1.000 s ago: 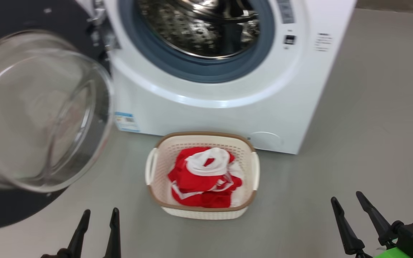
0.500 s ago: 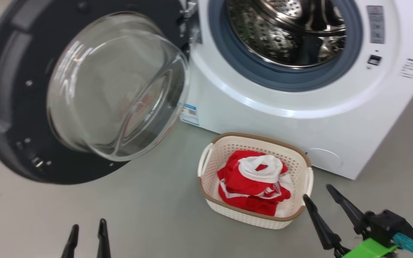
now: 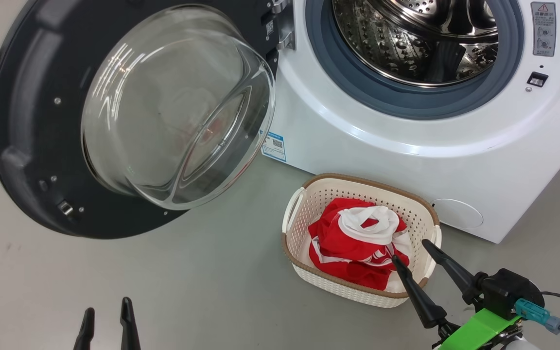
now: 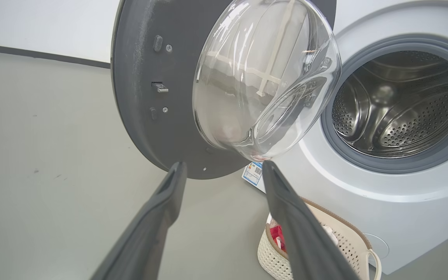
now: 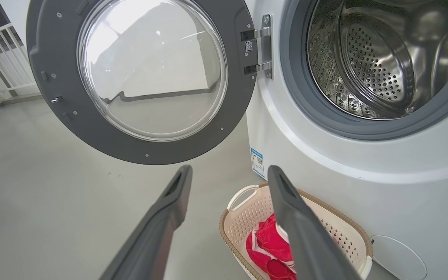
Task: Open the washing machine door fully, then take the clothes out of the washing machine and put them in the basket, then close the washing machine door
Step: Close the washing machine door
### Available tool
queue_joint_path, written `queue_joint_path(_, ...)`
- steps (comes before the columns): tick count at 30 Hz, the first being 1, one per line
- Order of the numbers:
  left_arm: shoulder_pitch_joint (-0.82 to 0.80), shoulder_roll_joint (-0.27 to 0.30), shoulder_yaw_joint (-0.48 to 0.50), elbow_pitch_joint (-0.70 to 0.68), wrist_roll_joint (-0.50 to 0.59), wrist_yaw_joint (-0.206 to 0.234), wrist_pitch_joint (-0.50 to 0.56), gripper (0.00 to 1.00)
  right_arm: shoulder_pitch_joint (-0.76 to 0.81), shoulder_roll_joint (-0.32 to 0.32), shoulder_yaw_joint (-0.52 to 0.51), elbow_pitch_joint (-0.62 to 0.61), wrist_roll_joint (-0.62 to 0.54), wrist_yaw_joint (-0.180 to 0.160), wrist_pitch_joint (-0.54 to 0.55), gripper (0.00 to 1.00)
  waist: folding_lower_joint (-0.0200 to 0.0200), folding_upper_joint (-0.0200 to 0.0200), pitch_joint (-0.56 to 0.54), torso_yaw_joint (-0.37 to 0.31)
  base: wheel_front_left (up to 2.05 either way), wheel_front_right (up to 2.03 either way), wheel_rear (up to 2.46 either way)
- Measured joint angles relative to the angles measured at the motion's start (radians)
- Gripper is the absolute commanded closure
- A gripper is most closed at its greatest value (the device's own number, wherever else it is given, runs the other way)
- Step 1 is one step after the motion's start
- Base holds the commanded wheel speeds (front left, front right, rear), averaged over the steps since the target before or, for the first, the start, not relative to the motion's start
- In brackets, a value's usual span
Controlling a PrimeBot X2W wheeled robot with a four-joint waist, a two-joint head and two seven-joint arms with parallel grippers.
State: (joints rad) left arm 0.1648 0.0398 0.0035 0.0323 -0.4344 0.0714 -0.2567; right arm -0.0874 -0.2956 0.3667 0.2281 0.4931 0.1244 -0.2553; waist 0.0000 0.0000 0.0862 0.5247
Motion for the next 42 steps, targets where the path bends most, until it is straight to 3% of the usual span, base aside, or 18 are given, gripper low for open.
queue_joint_path(4,0.0,0.0,-0.001,-0.003,-0.001,-0.001,0.0,0.0,0.0,0.001,-0.004,0.0,0.0,0.0,0.0,0.0,0.0,0.0,-0.002,-0.003,0.0,0.0,0.0)
queue_joint_path(5,0.0,0.0,0.0,-0.005,-0.006,-0.002,0.0,0.29,0.001,0.002,-0.007,0.0,0.0,0.0,0.0,0.0,0.0,0.0,-0.003,-0.004,0.0,0.0,0.0)
queue_joint_path(7,-0.003,-0.001,0.012,-0.02,-0.023,-0.012,0.0,1.0,0.003,0.006,-0.017,0.0,0.0,0.0,0.0,0.0,0.0,0.0,-0.004,-0.005,0.0,0.0,0.0)
queue_joint_path(12,-0.073,-0.002,0.123,-0.082,-0.001,-0.052,0.0,1.0,0.009,0.017,-0.038,-0.001,-0.001,0.0,0.0,0.0,0.0,0.0001,0.002,-0.005,0.0,0.0,0.0)
queue_joint_path(17,-0.218,-0.005,0.29,-0.179,0.095,-0.141,0.0,1.0,0.03,0.029,-0.058,-0.002,-0.003,0.0,0.0,0.0,0.0,0.0,0.016,-0.005,0.0,0.0,0.0)
queue_joint_path(20,-0.285,-0.003,0.351,-0.195,0.13,-0.166,0.0,1.0,0.032,0.034,-0.063,-0.003,-0.003,0.0,0.0,0.0,0.0,0.0,0.022,-0.005,0.0,0.0,0.0)
queue_joint_path(24,-0.457,0.061,0.446,-0.168,0.11,-0.194,-0.002,1.0,0.033,0.041,-0.079,-0.008,-0.009,0.0,0.0,0.0,0.0,0.0,0.037,-0.005,0.0,0.0,0.0)
queue_joint_path(26,-0.558,0.095,0.48,-0.111,0.036,-0.196,-0.002,1.0,0.034,0.044,-0.089,-0.011,-0.012,0.0,0.0,0.0,0.0,0.0,0.044,-0.005,0.0,0.0,0.0)
queue_joint_path(32,-0.732,0.301,0.461,0.158,-0.095,-0.196,-0.002,1.0,0.057,0.053,-0.128,-0.027,-0.022,0.0,0.0,0.0,0.0,0.0,0.056,-0.009,0.0,0.0,0.0)
queue_joint_path(35,-0.81,0.345,0.411,0.35,-0.218,-0.197,0.005,1.0,0.069,0.054,-0.146,-0.033,-0.028,0.0,0.0,0.0,0.0,0.0,0.063,-0.01,0.0,0.0,0.0)
queue_joint_path(42,-0.951,0.445,0.292,0.653,-0.506,-0.197,0.198,1.0,0.098,0.07,-0.164,-0.048,-0.033,0.0,0.0,0.0,0.0,0.0,0.074,-0.01,0.0,0.0,0.0)
